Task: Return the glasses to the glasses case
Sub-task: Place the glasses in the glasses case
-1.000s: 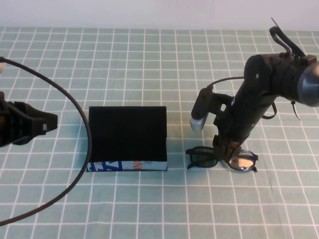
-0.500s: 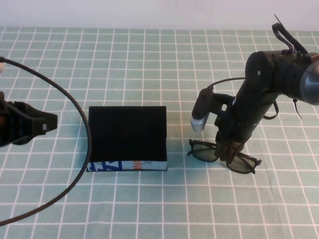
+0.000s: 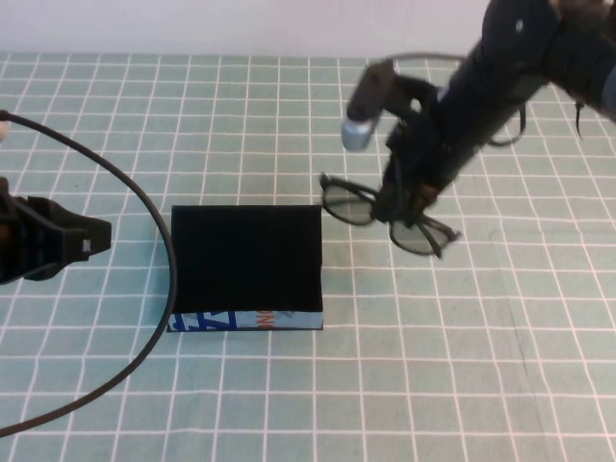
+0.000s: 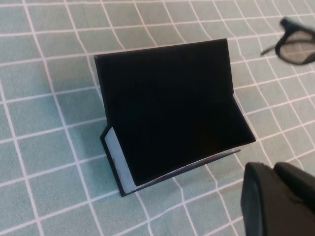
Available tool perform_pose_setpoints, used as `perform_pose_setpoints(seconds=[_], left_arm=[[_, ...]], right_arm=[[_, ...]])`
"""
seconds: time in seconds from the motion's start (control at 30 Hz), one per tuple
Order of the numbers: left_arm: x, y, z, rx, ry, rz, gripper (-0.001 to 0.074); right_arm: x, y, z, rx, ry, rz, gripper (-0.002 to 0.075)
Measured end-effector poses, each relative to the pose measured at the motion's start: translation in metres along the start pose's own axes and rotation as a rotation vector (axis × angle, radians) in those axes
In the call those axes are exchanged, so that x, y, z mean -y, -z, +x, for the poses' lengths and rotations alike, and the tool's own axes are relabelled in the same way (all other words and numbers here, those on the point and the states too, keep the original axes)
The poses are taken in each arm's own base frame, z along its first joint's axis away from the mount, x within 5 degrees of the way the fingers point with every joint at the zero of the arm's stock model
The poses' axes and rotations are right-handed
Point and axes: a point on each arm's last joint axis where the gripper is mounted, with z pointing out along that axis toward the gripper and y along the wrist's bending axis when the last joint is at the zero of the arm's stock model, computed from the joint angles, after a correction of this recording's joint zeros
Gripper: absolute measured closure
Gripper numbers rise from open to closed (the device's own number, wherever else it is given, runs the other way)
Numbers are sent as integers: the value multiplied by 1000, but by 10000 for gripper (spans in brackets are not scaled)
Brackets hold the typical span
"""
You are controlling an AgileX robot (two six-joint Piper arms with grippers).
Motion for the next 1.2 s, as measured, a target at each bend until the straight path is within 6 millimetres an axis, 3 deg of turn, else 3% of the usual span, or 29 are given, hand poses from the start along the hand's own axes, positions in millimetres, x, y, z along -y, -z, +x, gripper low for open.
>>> perform_pose_setpoints(seconds=[0.13,0.23,0.43,0.67,1.2], left_arm=[[0,0,0,0,0,0,734],[0,0,0,0,0,0,734],[0,0,0,-1,0,1,734],[1,0,1,-9,0,8,734],[1,0,1,-14,0,12,734]], right_arm=[[-15,17,-34,84,78,14,722],[-30,16,-60,128,141,6,722],[-51,-27,-90,120,217,-68,722],[-50,-78,-86,46,203,-141,722],[-47,-102,-82,28,204,-175,720]])
